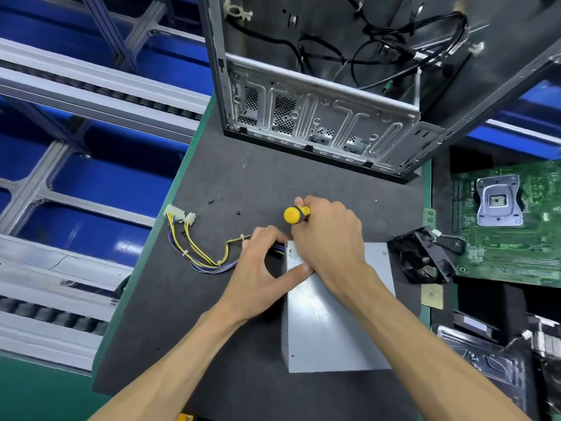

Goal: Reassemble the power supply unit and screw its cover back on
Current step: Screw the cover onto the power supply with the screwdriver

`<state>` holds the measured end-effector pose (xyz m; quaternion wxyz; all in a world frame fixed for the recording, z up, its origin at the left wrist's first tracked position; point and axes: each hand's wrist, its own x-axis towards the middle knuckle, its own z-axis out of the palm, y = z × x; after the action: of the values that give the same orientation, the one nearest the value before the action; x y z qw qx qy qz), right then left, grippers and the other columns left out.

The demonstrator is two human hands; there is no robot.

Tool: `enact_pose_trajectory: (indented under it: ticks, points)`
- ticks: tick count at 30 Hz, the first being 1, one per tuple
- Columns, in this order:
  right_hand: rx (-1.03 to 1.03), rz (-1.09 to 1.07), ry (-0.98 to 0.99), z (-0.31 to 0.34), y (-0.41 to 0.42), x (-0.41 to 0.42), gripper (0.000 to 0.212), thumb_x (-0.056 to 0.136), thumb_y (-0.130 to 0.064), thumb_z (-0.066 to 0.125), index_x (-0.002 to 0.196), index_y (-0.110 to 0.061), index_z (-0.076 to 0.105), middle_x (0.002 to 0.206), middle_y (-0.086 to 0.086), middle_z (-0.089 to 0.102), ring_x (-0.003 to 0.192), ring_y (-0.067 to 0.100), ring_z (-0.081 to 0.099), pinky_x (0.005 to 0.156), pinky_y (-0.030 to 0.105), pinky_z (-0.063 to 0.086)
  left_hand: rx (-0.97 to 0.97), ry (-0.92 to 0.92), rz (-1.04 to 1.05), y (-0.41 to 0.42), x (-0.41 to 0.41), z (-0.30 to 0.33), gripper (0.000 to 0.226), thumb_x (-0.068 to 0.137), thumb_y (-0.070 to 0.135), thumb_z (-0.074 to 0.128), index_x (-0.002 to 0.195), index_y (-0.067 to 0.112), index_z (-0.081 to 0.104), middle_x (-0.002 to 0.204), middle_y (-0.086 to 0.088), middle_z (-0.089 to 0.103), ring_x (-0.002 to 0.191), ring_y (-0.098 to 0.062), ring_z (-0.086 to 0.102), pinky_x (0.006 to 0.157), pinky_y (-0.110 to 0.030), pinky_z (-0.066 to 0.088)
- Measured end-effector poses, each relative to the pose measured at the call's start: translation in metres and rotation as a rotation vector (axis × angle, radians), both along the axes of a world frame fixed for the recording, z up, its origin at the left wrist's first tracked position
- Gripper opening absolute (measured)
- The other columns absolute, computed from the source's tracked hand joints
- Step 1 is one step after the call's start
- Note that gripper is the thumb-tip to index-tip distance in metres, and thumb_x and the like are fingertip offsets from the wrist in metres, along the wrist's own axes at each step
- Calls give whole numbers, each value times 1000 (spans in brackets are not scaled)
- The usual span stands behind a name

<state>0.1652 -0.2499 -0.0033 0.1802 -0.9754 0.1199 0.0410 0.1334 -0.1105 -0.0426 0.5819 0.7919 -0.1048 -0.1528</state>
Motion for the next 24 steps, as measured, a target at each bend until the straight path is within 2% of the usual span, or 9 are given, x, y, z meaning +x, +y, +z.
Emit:
enact_pose_trajectory:
  ticks: [3, 7, 9, 11, 13, 15, 18, 21, 24]
  points:
    - [5, -16, -11, 1, 0, -2, 34, 106, -35, 40, 85, -18, 61, 72, 3, 50, 71, 36, 42, 64, 38, 30, 15, -22, -10, 0, -2, 0, 43, 77, 53, 70, 97, 17, 59, 98, 10, 58, 104, -19, 51, 96, -46, 41]
    - [16, -22, -63, 2, 1, -4, 32, 106, -33, 42, 90, -17, 65, 80, 11, 64, 74, 40, 49, 64, 38, 30, 52, -54, 4, 1, -7, 4, 44, 78, 59, 67, 99, 20, 62, 99, 18, 59, 104, -6, 49, 93, -30, 36]
    - [13, -22, -62, 3, 1, -5, 32, 106, -33, 43, 86, -17, 61, 74, 9, 59, 75, 40, 51, 63, 38, 30, 91, -54, 14, 2, -11, 9, 42, 79, 60, 66, 103, 26, 63, 100, 21, 60, 108, 2, 47, 94, -28, 34]
    - [5, -33, -45, 4, 1, -6, 34, 107, -34, 42, 79, -17, 52, 65, 0, 43, 72, 39, 47, 62, 38, 29, 142, -67, 25, 3, -17, 16, 37, 84, 54, 70, 113, 32, 62, 110, 25, 59, 115, 8, 43, 103, -34, 35]
    - [15, -44, -39, 4, 0, -6, 34, 107, -35, 41, 80, -17, 51, 64, -1, 37, 71, 37, 42, 62, 39, 29, 193, -117, 12, 5, -28, 24, 49, 88, 49, 68, 132, 33, 55, 129, 23, 54, 127, 7, 38, 112, -40, 31]
    - [34, -53, -51, 5, -2, -6, 34, 108, -37, 41, 81, -18, 51, 69, 3, 43, 72, 37, 41, 63, 40, 30, 205, -167, -7, 10, -46, 30, 76, 83, 58, 67, 148, 31, 40, 149, 18, 41, 141, 2, 28, 119, -38, 24]
    - [34, -64, -78, 9, -1, -7, 36, 108, -37, 41, 80, -17, 47, 73, 5, 47, 72, 38, 43, 63, 39, 29, 178, -243, -141, 19, -81, 34, 103, 68, 71, 75, 153, 41, 25, 162, 16, 21, 150, -3, 16, 117, -32, 22]
    - [8, -72, -77, 10, -1, -10, 36, 108, -38, 41, 79, -17, 46, 73, 5, 48, 72, 38, 44, 63, 38, 28, 270, -390, -273, 27, -97, 30, 96, 66, 71, 79, 149, 43, 37, 163, 10, 15, 148, -6, 15, 114, -28, 21]
    - [-21, -69, -52, 11, -4, -17, 36, 106, -37, 42, 79, -15, 48, 71, 4, 47, 71, 37, 47, 63, 36, 30, 308, -457, -286, 36, -86, 29, 74, 75, 63, 79, 140, 35, 56, 161, 4, 26, 139, -16, 33, 113, -36, 35]
